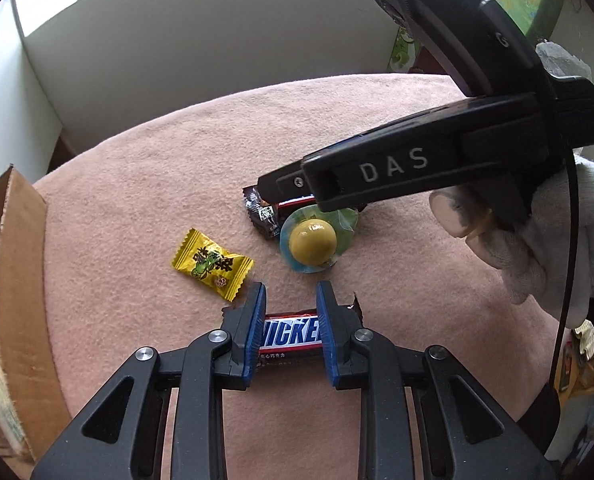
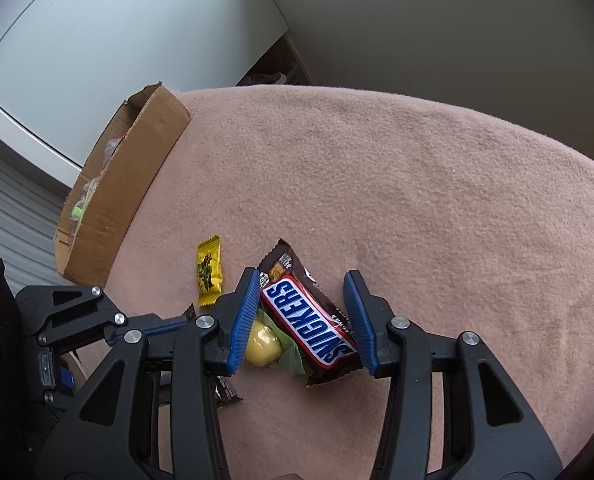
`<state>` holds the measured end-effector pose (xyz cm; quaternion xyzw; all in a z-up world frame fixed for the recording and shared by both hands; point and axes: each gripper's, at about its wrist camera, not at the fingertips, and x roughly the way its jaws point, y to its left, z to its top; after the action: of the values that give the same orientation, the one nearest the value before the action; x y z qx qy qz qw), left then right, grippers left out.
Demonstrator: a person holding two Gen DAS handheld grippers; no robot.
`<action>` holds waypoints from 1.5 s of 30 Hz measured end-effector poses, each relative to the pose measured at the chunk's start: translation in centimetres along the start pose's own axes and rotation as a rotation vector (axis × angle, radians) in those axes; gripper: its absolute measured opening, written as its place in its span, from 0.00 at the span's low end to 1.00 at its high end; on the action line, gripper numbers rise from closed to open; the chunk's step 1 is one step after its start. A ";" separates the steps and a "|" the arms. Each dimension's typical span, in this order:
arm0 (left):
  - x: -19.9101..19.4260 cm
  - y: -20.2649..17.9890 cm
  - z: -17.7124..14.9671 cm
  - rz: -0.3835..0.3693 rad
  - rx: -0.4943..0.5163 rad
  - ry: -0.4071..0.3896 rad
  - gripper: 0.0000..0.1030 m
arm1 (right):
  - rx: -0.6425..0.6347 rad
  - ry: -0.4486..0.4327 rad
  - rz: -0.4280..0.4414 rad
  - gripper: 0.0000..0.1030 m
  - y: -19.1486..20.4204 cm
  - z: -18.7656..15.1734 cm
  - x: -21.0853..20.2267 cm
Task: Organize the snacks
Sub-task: 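Grasp the large Snickers bar with the left gripper while the right gripper grasps the small Snickers bar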
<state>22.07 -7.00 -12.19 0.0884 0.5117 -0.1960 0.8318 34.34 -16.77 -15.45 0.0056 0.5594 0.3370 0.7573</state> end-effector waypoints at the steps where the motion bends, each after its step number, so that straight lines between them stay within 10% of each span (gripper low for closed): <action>1: -0.1 0.0 -0.1 0.003 0.000 -0.001 0.22 | 0.000 -0.002 -0.003 0.46 0.0 -0.2 -0.2; 8: -4.6 0.6 -2.8 0.005 -0.078 -0.109 0.27 | -0.044 -0.026 -0.035 0.46 0.5 -0.5 -1.3; 20: -1.9 2.6 -4.8 -0.127 -0.296 -0.014 0.39 | -0.107 -0.005 -0.139 0.48 1.9 0.2 0.4; 36: 1.2 -0.3 -1.4 0.072 -0.116 0.001 0.49 | -0.063 -0.039 -0.241 0.49 -1.0 -1.3 -1.9; 45: 0.1 0.8 -1.8 0.099 -0.139 0.008 0.38 | -0.128 -0.026 -0.324 0.48 0.2 -2.4 -1.6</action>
<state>20.98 -5.66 -13.18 0.0563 0.5223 -0.1184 0.8426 31.99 -18.29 -14.94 -0.1287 0.5205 0.2454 0.8077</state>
